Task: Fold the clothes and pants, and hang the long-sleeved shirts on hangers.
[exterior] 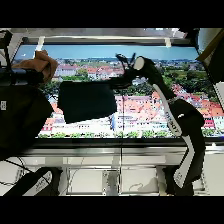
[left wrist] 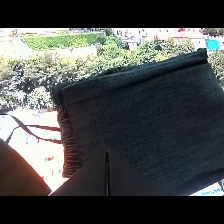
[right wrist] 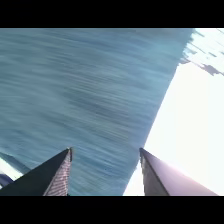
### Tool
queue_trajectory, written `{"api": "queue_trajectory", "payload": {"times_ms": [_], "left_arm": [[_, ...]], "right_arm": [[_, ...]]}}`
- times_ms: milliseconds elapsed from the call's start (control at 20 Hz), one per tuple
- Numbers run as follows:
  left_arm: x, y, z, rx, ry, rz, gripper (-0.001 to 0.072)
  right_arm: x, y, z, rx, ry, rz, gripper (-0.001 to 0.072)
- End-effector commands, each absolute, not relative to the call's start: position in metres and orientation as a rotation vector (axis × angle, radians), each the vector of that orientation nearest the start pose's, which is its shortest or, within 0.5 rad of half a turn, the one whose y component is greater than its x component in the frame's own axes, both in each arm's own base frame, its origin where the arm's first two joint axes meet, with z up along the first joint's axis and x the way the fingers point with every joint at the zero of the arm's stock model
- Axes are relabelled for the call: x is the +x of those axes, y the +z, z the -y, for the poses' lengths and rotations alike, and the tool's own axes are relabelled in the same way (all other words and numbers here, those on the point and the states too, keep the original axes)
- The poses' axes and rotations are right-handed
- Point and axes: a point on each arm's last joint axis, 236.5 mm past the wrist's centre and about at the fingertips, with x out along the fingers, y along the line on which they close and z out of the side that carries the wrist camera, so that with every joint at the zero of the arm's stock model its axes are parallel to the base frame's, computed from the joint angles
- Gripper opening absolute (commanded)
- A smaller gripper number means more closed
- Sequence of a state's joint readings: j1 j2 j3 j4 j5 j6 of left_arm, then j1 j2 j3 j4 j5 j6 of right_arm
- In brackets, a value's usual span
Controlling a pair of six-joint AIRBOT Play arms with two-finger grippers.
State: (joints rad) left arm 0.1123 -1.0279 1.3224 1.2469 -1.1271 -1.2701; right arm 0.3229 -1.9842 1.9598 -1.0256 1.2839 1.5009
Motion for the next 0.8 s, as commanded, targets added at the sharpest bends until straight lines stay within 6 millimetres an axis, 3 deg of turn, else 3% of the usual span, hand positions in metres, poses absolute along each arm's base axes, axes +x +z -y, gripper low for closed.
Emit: {"api": "queue_trajectory", "payload": {"times_ms": [0,100,200,500,750], "left_arm": [[0.396,0.186,0.023,-0.022,-0.227,-0.785,0.0041],[0.396,0.186,0.024,-0.022,-0.229,-0.785,0.0041],[0.396,0.186,0.024,-0.035,-0.223,-0.787,0.0041],[0.396,0.186,0.024,-0.043,-0.219,-0.788,0.0041],[0.391,0.180,0.025,-0.044,-0.228,-0.819,0.0041]], "right_arm": [[0.479,-0.029,-0.274,0.509,0.752,-1.427,0.0494],[0.491,-0.030,-0.285,0.667,0.810,-1.396,0.0582],[0.497,-0.047,-0.287,0.695,0.787,-1.401,0.0631],[0.491,-0.079,-0.309,0.722,0.746,-1.449,0.0631],[0.479,-0.088,-0.341,0.693,0.763,-1.458,0.0627]]}}
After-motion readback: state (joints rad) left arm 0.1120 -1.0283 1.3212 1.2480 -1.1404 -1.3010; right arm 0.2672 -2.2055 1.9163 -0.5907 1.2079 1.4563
